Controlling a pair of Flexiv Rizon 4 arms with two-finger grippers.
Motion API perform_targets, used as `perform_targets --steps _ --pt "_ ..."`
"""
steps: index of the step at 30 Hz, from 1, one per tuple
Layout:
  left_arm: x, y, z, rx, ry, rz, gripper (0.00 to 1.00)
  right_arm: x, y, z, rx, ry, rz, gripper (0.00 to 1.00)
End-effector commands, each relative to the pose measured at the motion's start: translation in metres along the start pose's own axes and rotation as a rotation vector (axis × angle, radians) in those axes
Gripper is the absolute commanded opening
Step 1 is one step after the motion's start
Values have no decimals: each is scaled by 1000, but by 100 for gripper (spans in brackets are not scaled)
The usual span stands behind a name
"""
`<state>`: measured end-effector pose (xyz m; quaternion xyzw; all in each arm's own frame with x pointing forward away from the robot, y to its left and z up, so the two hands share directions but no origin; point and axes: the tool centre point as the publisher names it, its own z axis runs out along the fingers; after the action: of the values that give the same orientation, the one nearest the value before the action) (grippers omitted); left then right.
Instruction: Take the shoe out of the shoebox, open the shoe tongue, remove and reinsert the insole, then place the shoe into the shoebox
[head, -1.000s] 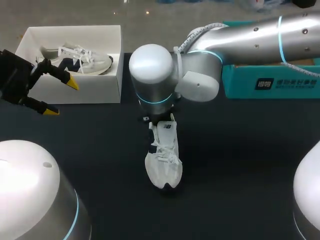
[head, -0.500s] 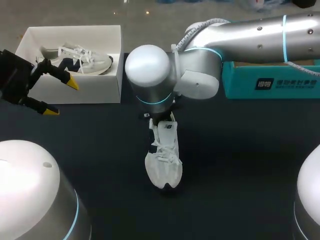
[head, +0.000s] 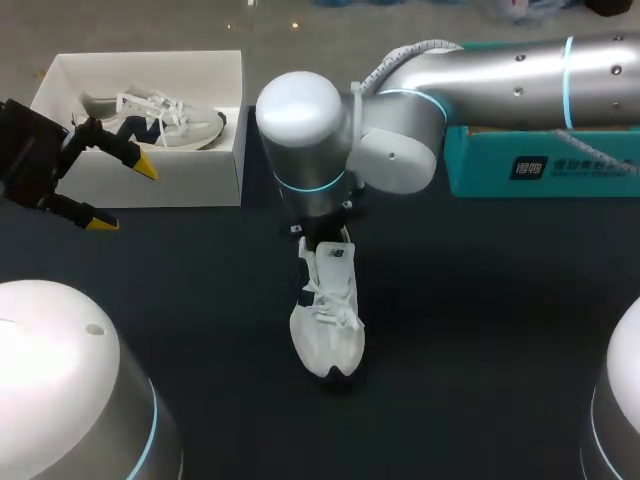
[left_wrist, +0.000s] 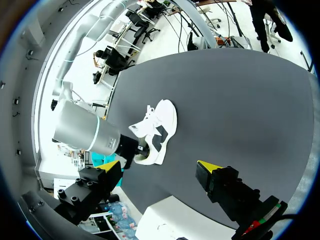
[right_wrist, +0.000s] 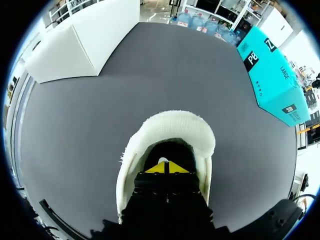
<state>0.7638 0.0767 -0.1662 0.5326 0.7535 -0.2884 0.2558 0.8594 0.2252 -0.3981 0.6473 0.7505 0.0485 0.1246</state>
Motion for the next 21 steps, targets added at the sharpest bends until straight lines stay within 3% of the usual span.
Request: perform_targets --steps 1,5,15,21 --pt "0 0 0 -2 4 -1 100 2 1 15 35 5 -1 0" --pt "0 0 0 -2 4 -1 100 1 -2 17 45 8 1 0" --pt "0 0 0 -2 4 -1 100 -3 6 -20 -39 7 6 0" --pt "0 0 0 -2 4 -1 100 -4 11 -19 29 2 -36 0"
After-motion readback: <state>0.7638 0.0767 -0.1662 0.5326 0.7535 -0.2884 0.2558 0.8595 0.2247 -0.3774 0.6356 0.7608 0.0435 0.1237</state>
